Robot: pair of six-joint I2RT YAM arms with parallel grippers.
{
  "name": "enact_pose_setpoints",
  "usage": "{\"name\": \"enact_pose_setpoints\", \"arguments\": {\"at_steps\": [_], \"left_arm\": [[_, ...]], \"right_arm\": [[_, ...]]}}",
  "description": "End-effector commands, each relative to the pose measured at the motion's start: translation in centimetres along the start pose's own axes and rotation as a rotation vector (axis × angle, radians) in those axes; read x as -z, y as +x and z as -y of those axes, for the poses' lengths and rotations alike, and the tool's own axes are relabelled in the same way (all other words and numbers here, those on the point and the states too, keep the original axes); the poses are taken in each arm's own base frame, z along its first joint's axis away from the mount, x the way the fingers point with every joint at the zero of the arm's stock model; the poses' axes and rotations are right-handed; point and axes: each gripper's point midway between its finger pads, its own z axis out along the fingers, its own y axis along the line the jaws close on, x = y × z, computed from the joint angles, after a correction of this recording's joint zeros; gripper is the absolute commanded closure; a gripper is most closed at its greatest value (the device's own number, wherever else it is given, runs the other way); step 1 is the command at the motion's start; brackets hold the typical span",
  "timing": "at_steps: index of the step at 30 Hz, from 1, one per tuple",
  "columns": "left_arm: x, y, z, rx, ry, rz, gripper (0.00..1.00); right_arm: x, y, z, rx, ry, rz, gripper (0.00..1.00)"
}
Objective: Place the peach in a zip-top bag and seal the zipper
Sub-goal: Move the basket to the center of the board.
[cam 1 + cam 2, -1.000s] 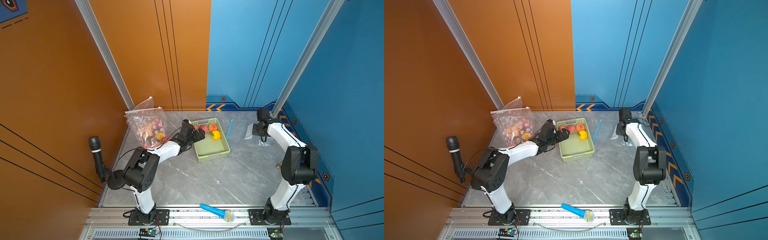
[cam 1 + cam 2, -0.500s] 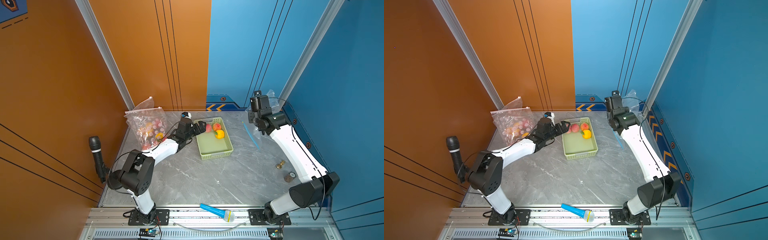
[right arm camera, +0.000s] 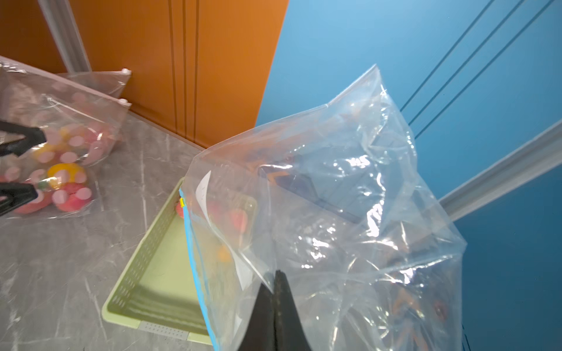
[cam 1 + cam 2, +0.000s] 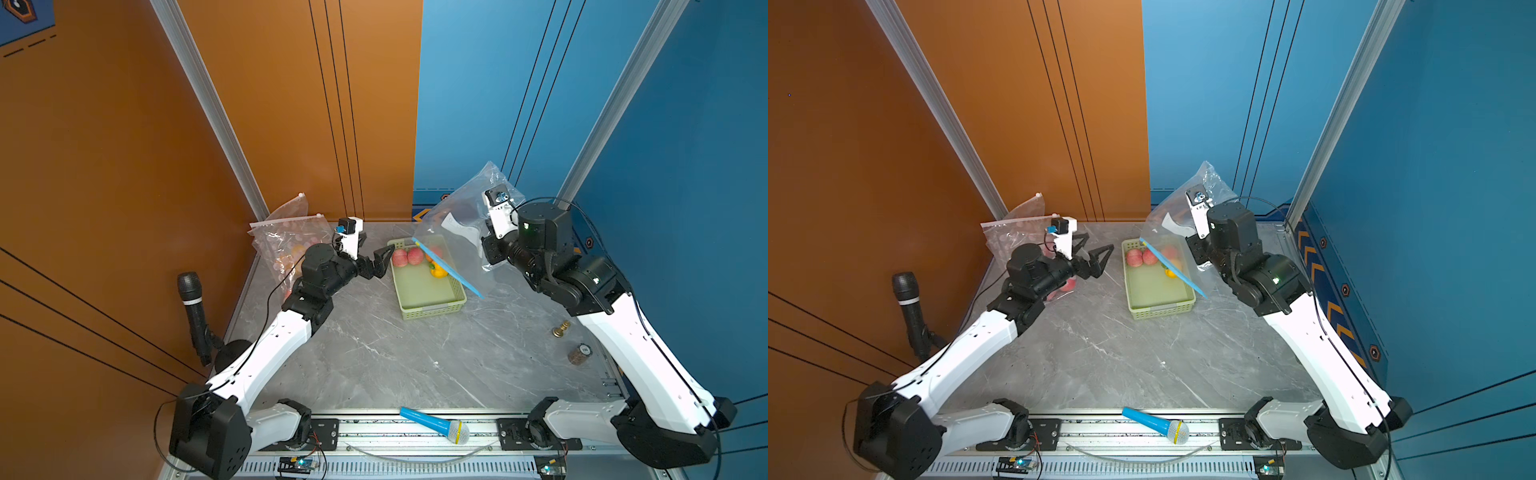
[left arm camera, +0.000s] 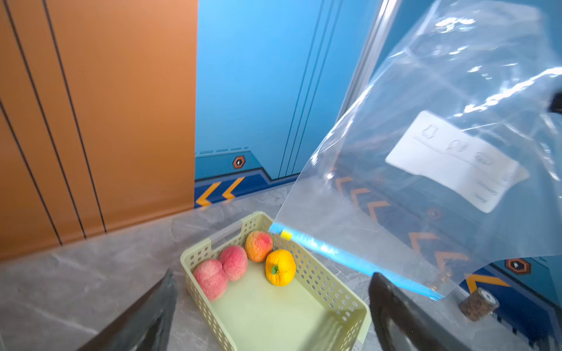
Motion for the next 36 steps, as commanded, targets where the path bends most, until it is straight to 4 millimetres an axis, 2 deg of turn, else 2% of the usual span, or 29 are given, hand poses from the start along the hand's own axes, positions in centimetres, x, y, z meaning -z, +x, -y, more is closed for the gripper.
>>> {"name": "enact_pose_setpoints", "arguments": {"at_steps": [1,5,6,8,10,14,18,21,24,26,28,31,36], "left_arm": [[1.6,-2.2,3.1,-0.196,0.14,-0.045,0.02],[2.6,-2.5,6.2,-0.246,0.281,-0.108,0.02],[2.7,-2.4,6.9,-0.256,0.307,-0.121,0.02],[2.8,-2.3,8.2,-0.292,0.353,-0.134,0.02],[2.9,-1.1,9.1,-0.316,0.381,-0.178,0.02],[2.5,0.1,10.4,-0.383,0.41,-0.205,0.02],[1.9,0.3,10.2,-0.418,0.377,-0.213,0.0],[1.8,0.2,10.4,-0.425,0.377,-0.222,0.16],[2.0,0.6,11.0,-0.432,0.391,-0.225,0.4],[2.1,0.8,11.1,-0.433,0.38,-0.23,0.63],[2.1,0.9,10.9,-0.425,0.356,-0.231,0.82],[2.3,0.6,10.6,-0.404,0.319,-0.212,1.0],[3.1,-0.3,10.0,-0.324,0.254,-0.171,1.0]], "right_arm": [[0.2,-0.6,-3.8,0.078,-0.173,0.069,1.0],[1.0,-0.8,-6.0,0.128,-0.274,0.122,1.0],[1.6,-1.1,-7.4,0.146,-0.321,0.142,1.0],[2.1,-1.3,-8.6,0.167,-0.375,0.165,1.0],[2.5,-1.5,-9.6,0.185,-0.417,0.181,1.0],[2.9,-1.4,-11.6,0.218,-0.487,0.191,1.0],[3.2,-1.1,-13.2,0.246,-0.546,0.192,1.0],[3.2,-1.1,-13.9,0.243,-0.578,0.196,1.0],[2.7,-1.0,-14.3,0.238,-0.588,0.193,1.0],[2.2,-0.9,-14.4,0.238,-0.581,0.183,1.0],[1.8,-0.7,-14.6,0.237,-0.582,0.173,1.0],[1.3,-0.5,-14.8,0.226,-0.584,0.16,1.0],[0.7,-0.3,-14.7,0.176,-0.579,0.161,1.0]]}}
